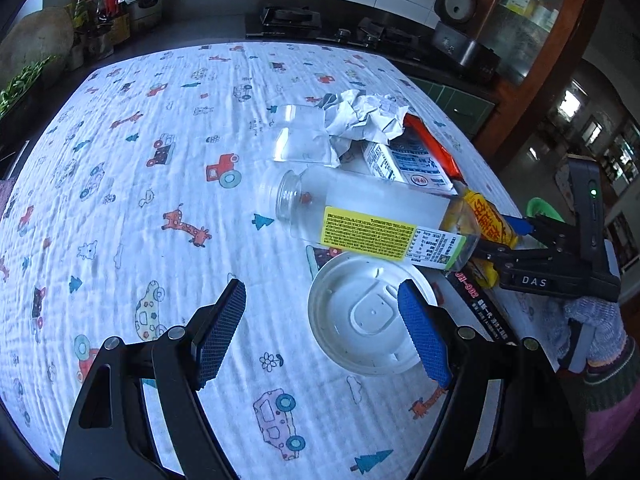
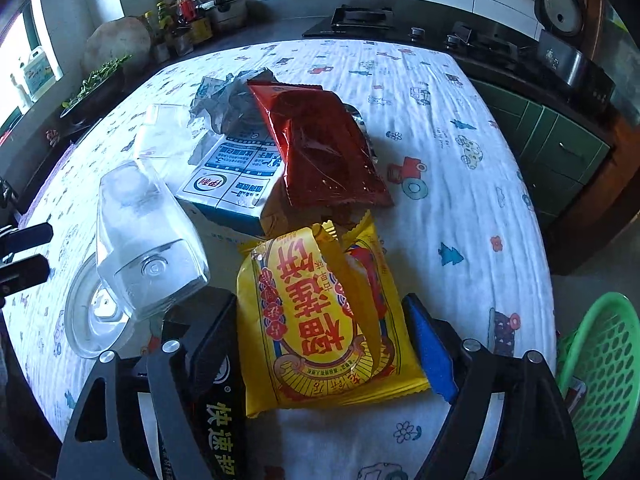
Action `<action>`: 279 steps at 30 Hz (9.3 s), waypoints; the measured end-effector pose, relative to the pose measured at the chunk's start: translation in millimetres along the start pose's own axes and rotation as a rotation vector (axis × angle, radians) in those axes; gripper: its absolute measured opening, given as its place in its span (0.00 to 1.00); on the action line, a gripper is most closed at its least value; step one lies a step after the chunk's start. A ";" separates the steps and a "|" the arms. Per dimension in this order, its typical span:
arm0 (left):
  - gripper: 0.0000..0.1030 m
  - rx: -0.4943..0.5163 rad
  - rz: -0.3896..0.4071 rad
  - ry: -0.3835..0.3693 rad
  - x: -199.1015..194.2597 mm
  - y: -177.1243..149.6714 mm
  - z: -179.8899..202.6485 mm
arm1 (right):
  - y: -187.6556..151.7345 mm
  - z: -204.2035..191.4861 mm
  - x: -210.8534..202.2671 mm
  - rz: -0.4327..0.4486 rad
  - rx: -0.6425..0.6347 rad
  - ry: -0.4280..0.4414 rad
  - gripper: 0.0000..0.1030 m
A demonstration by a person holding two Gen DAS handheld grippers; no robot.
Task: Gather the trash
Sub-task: 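Move both tools back over the table toward the bottle and yellow snack bag, then grasp the yellow snack bag with the right tool while the left tool grasps the white lid, then carry both items to the green basket and release them from both tools, then move both tools back over the table toward the bottle and black box, then grasp the black glue box with the right tool while the left tool grasps the clear bottle, then carry the box and bottle over the green basket and open both tools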
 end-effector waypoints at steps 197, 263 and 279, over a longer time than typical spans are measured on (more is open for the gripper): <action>0.72 -0.584 -0.014 0.018 40.8 21.9 3.4 | -86.0 -48.3 -65.3 0.096 -0.057 0.070 0.42; 0.56 -0.053 -0.070 -0.200 -7.7 -4.0 116.6 | -134.3 130.0 -175.8 0.253 0.385 -0.160 0.42; 0.56 0.185 -0.099 -0.427 36.9 33.2 296.9 | -189.3 268.2 -157.1 0.151 0.594 -0.377 0.44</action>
Point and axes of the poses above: each gripper's, at about its wrist camera, not at the fingertips, and x roughly the way its jaws point, z to its right, y to its top, the point moved 3 cm from there along x, roughly the way its jaws point, and after that the axes turned 6 degrees about z, right-handed, at the moved point
